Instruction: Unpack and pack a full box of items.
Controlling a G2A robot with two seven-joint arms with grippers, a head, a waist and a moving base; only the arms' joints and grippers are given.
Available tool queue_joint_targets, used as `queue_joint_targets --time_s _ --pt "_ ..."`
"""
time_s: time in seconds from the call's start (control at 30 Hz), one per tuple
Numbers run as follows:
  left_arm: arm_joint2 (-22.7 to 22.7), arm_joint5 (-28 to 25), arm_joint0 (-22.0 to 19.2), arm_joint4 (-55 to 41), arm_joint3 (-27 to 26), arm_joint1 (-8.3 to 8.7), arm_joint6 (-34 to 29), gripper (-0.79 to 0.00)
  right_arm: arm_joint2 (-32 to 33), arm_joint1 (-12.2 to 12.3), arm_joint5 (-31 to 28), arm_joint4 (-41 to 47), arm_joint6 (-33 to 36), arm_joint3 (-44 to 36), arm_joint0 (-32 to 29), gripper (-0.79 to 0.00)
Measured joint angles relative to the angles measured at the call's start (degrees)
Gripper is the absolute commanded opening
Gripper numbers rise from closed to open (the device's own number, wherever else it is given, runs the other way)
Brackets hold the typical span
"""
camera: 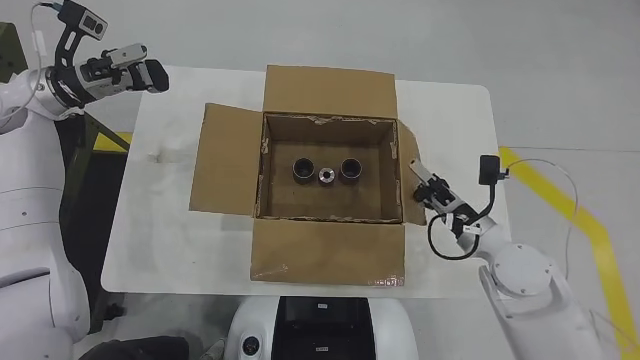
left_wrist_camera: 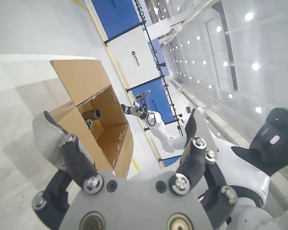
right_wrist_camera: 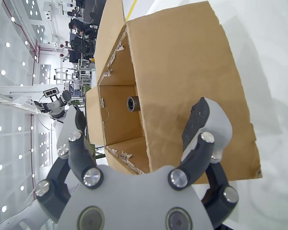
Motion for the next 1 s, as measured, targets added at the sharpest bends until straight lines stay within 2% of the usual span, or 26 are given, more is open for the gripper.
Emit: queue_joint_targets --time_s 0.6,1.0 --pt "-0.01 -0.01 0.05 0.02 -0.08 -0.01 0.01 0.0 -5.08 -0.79 0.32 0.5 2.03 4.37 6.01 0.0" --pt "-0.01 -0.01 0.05 0.02 -0.08 -0.01 0.01 0.0 -4.78 -0.91 2.66 -3.5 -1.1 2.84 7.15 0.0"
